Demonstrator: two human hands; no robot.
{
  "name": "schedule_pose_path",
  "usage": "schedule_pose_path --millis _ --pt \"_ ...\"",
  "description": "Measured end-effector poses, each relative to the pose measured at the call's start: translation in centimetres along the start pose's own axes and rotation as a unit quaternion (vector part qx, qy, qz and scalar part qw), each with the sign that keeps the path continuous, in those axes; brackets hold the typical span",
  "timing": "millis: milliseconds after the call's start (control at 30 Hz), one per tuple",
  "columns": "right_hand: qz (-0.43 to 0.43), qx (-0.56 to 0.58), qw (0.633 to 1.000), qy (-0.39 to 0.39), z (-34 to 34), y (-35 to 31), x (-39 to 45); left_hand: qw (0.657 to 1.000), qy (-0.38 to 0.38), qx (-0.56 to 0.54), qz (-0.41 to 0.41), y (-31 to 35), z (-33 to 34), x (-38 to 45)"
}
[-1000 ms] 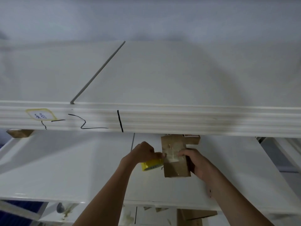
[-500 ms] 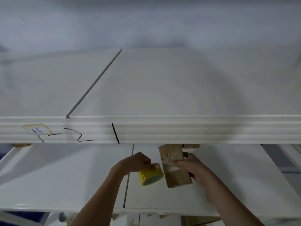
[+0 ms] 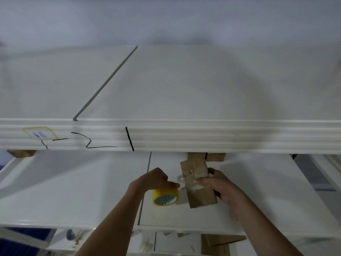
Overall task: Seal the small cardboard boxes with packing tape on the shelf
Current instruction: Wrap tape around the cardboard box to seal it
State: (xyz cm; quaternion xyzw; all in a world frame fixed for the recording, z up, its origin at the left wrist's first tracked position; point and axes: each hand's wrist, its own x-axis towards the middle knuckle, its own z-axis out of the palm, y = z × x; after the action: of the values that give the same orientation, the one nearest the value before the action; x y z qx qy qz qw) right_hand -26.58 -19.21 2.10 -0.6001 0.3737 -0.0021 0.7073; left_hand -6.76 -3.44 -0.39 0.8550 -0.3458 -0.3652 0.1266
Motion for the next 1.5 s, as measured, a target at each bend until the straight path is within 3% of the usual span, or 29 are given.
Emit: schedule_pose_path --millis 267,367,667,867,1033,1200,1400,1500 --pt "0.008 0.035 0.996 -0.086 -0.2 -1.0 -1.8 0.995 -0.042 -0.060 0.066 1.9 -0.9 -1.1" --pt "0.012 0.072 0.993 -0.088 -0.5 -1.0 -1.8 0.990 -0.023 -0.104 0.088 2.7 -1.4 -1.3" --pt "0.028 0.113 0.991 -0.059 0.0 0.9 0.3 0.996 0.032 -0.053 0.071 2.3 -1.3 -0.7" --pt "0.003 -0.024 0.999 0.035 0.4 0.8 0.5 0.996 0.077 -0.022 0.050 2.3 -0.1 -0.2" --pt "0.017 -0.162 0.986 0.029 2.4 0.6 1.0 0.992 0.110 0.023 0.060 3.4 0.2 -0.1" --pt "0.023 -0.137 0.989 0.059 2.3 1.7 2.5 0.994 0.095 0.003 0.048 3.8 0.2 -0.2" --pt "0.025 -0.134 0.986 0.097 2.0 1.8 1.7 0.995 0.011 -0.056 0.084 2.5 0.4 -0.4" --pt "0.035 -0.147 0.984 0.093 1.7 2.1 1.9 0.996 0.027 -0.030 0.081 2.2 0.8 -0.2"
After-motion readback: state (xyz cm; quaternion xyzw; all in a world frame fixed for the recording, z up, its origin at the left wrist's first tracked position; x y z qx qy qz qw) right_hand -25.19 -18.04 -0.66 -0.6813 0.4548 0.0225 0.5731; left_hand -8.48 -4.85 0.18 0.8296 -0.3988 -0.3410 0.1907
